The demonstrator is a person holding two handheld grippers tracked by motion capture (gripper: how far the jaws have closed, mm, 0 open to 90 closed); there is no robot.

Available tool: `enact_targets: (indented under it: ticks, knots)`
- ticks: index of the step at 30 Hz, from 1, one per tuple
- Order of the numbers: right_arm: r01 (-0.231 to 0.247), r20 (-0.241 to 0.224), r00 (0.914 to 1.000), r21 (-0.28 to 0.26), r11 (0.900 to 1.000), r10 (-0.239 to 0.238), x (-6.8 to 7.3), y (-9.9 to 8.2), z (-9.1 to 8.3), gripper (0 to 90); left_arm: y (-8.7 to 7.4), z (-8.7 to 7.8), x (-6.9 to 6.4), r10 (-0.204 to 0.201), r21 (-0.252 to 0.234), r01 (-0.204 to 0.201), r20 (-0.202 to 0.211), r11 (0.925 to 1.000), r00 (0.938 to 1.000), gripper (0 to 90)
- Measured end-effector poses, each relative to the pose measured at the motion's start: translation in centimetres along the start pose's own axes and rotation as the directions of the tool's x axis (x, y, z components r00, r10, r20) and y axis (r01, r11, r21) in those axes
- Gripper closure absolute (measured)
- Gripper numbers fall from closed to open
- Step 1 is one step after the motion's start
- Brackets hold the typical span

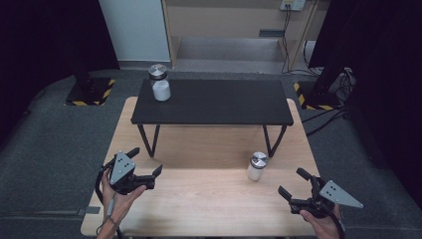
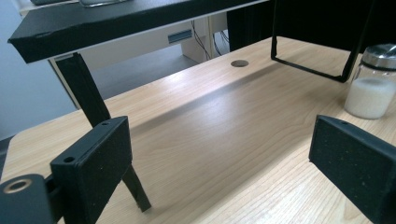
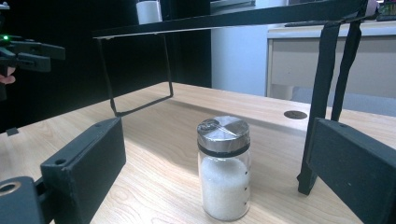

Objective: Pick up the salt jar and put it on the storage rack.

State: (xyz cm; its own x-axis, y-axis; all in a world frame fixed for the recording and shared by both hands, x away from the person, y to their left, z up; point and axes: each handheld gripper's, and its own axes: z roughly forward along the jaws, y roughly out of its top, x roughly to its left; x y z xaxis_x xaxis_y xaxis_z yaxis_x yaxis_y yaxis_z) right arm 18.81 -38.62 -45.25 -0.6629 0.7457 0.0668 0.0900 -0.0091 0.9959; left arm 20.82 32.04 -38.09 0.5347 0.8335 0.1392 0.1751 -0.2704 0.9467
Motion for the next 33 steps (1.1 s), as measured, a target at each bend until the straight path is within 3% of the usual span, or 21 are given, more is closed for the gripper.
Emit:
enact_targets:
  ticks: [3,5,13,21,24,33]
  knots:
    - [0.002,0.002,1.0,-0.002,1.0,-0.002,-0.1,0.0,0.0,4.5,-0.5,0.1,-0.2,-0.007,0.005,0.007,0.01,1.0,0.9999,4.9]
    - [0.001,0.002,1.0,-0.003,1.0,-0.001,-0.1,0.0,0.0,4.5,-0.5,0.1,-0.7,0.023,0.016,-0.023,-0.002,0.9996,0.9997,4.8]
    - [0.002,0.005,1.0,-0.001,1.0,-0.002,-0.1,0.0,0.0,4.5,-0.6,0.3,-0.8,0.027,0.014,-0.027,0.023,0.9995,0.9994,4.8]
    - [-0.003,0.019,0.9998,0.0,1.0,0.003,0.0,0.0,0.0,4.5,-0.9,0.2,-0.5,0.019,0.013,-0.019,0.025,0.9997,0.9995,4.8]
    - [-0.011,0.028,0.9995,-0.009,0.9999,0.012,0.1,-0.1,0.0,4.5,-1.2,0.0,-0.3,-0.011,0.006,0.01,0.029,0.9999,0.9995,4.8]
    - [-0.007,0.03,0.9995,-0.008,0.9999,0.007,0.1,0.0,0.1,4.5,-1.5,-0.1,0.2,-0.028,0.002,0.028,0.042,0.9996,0.9987,4.9]
